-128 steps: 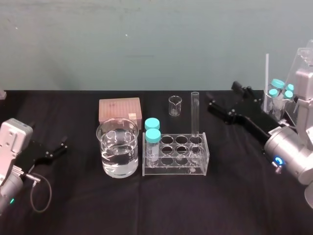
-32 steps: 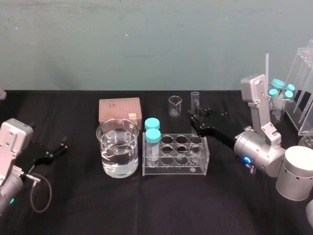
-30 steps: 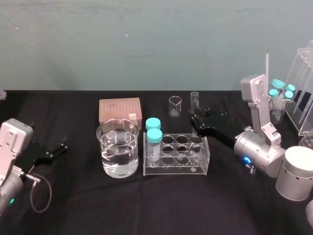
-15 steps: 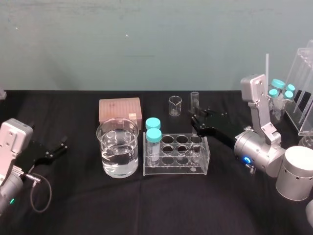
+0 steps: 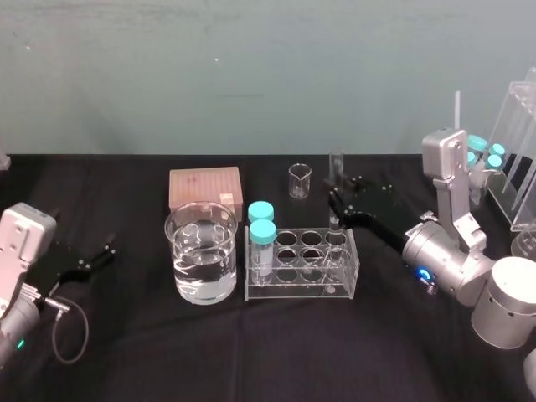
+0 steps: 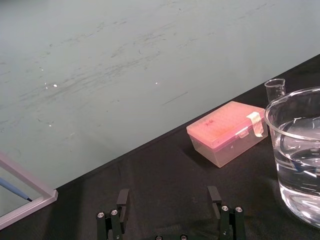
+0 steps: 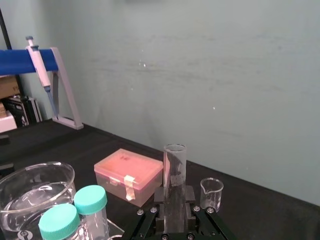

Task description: Hold the test tube with one hand and immerse one end into the beaker, then return it to the test tube rack.

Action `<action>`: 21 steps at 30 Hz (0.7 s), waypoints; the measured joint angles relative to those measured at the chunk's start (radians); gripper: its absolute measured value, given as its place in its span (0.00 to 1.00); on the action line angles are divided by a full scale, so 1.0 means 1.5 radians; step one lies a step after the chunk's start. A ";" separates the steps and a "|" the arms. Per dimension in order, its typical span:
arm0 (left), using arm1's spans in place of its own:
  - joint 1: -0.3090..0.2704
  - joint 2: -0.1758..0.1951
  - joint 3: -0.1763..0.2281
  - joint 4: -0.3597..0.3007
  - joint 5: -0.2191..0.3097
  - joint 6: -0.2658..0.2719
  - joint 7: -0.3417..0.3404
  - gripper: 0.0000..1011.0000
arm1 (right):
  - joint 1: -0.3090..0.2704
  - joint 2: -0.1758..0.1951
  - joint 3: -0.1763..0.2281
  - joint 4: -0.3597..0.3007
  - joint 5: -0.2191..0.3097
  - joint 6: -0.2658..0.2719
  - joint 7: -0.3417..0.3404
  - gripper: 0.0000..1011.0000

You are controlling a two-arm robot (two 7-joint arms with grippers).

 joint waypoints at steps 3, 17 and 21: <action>0.000 0.000 0.000 0.000 0.000 0.000 0.000 0.99 | -0.005 -0.003 0.005 -0.004 -0.001 -0.009 0.002 0.22; 0.000 0.000 0.000 0.000 0.000 0.000 0.000 0.99 | -0.019 -0.003 0.026 -0.047 0.004 -0.029 0.011 0.22; 0.000 0.000 0.000 0.000 0.000 0.000 0.000 0.99 | -0.014 -0.001 0.033 -0.067 0.007 -0.040 0.015 0.22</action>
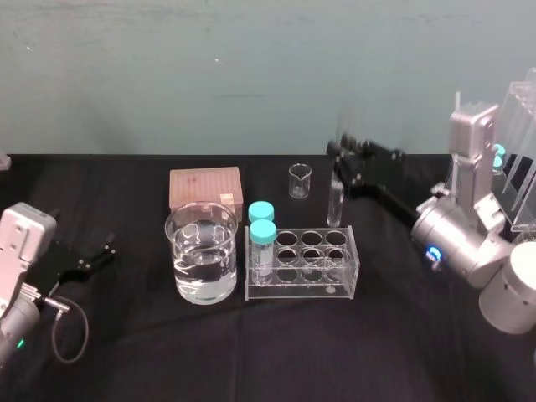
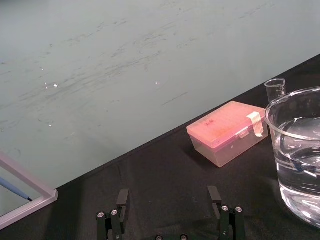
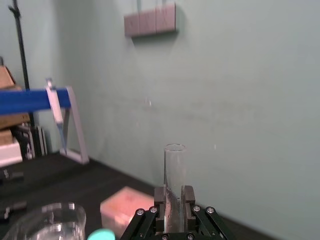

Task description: Hold the test tube with one hand and immerse one end into the beaker, then return it to the test tube rack.

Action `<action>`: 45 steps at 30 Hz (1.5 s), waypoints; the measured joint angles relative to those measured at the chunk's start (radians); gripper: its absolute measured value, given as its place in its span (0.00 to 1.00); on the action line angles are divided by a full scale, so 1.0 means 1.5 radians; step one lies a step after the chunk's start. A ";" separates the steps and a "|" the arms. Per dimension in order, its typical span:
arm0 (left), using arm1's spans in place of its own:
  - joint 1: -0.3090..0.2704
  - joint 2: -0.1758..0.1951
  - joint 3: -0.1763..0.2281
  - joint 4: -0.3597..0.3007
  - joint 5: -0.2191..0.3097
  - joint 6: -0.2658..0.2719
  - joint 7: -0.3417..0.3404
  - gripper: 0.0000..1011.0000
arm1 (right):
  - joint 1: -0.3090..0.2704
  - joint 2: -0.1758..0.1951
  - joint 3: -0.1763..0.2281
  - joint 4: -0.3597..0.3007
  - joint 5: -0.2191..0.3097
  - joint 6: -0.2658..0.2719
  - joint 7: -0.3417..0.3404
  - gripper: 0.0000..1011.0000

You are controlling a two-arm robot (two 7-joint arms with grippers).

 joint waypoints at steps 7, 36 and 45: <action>0.000 0.000 0.000 0.000 0.000 0.000 0.000 0.99 | 0.019 0.006 0.015 -0.036 0.008 -0.021 0.008 0.22; 0.000 0.000 0.000 0.000 0.000 0.000 0.000 0.99 | 0.030 0.014 0.034 -0.072 0.008 -0.021 -0.003 0.22; 0.000 0.000 0.000 0.000 0.000 0.000 0.000 0.99 | 0.030 0.012 0.033 -0.071 0.010 -0.021 -0.003 0.22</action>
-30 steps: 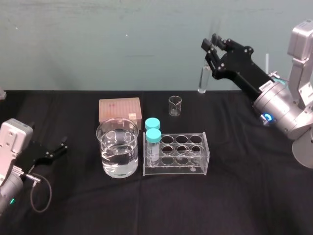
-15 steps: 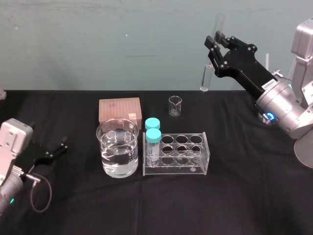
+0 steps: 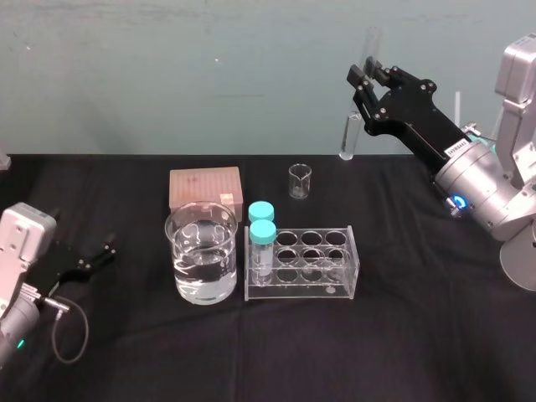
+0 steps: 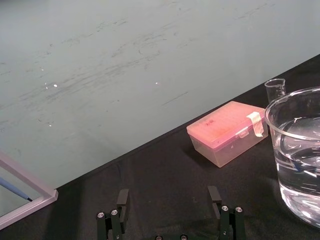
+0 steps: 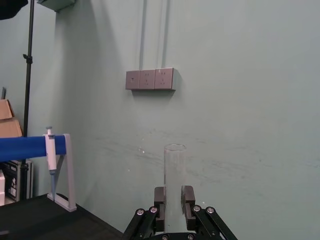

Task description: Hold the test tube with one hand and immerse one end into the beaker, then return it to the test tube rack.

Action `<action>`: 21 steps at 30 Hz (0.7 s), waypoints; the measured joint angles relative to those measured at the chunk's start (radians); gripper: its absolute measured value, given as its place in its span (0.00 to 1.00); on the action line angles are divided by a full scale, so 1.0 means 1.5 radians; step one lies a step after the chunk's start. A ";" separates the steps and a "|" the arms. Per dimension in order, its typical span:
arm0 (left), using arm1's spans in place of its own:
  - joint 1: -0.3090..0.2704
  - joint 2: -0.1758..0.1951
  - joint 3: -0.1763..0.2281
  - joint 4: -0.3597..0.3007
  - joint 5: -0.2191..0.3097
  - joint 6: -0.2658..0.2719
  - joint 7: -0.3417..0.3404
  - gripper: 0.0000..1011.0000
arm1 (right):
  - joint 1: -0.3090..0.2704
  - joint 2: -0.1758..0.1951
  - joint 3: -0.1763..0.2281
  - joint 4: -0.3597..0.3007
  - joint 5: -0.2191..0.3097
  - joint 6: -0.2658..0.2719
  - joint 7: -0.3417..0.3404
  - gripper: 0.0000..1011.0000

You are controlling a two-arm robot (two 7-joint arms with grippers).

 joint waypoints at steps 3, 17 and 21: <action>0.000 0.000 0.000 0.000 0.000 0.000 0.000 0.99 | 0.000 -0.001 -0.001 0.000 0.001 0.000 0.000 0.22; 0.000 0.000 0.000 0.000 0.000 0.000 0.000 0.99 | -0.002 -0.001 -0.002 0.002 0.002 0.002 -0.001 0.22; 0.000 0.000 0.000 0.000 0.000 0.000 0.000 0.99 | -0.002 -0.001 -0.002 0.002 0.002 0.002 -0.001 0.22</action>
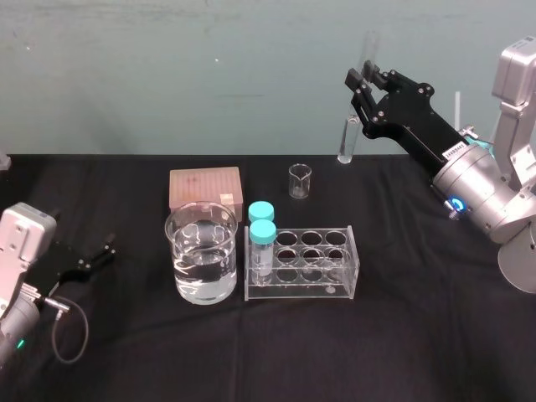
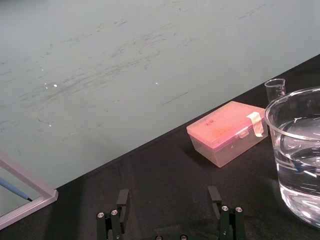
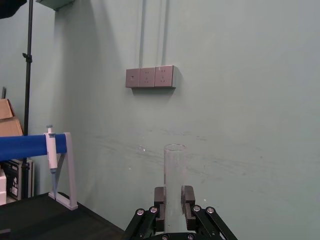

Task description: Hold the test tube with one hand and immerse one end into the beaker, then return it to the test tube rack.

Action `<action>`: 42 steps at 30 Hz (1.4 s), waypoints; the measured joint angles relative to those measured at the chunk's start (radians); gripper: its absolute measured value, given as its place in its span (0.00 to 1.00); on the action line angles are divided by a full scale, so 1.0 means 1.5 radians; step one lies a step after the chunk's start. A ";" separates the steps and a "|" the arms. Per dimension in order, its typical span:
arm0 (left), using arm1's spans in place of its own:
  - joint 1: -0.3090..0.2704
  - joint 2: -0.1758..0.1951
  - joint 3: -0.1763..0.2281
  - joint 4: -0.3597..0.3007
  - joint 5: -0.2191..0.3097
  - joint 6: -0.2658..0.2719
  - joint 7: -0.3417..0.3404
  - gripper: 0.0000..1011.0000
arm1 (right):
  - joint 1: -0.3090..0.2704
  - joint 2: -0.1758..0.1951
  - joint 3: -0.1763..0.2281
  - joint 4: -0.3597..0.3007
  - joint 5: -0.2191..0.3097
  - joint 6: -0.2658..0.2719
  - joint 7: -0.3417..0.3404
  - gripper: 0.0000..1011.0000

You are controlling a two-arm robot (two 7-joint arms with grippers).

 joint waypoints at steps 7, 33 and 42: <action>0.000 0.000 0.000 0.000 0.000 0.000 0.000 0.99 | -0.002 0.001 0.000 -0.001 0.001 0.002 0.000 0.22; 0.000 0.000 0.000 0.000 0.000 0.000 0.000 0.99 | -0.008 0.004 0.000 -0.007 0.004 0.007 -0.001 0.22; 0.000 0.000 0.000 0.000 0.000 0.000 0.000 0.99 | -0.002 0.001 -0.007 -0.002 0.004 0.007 0.002 0.22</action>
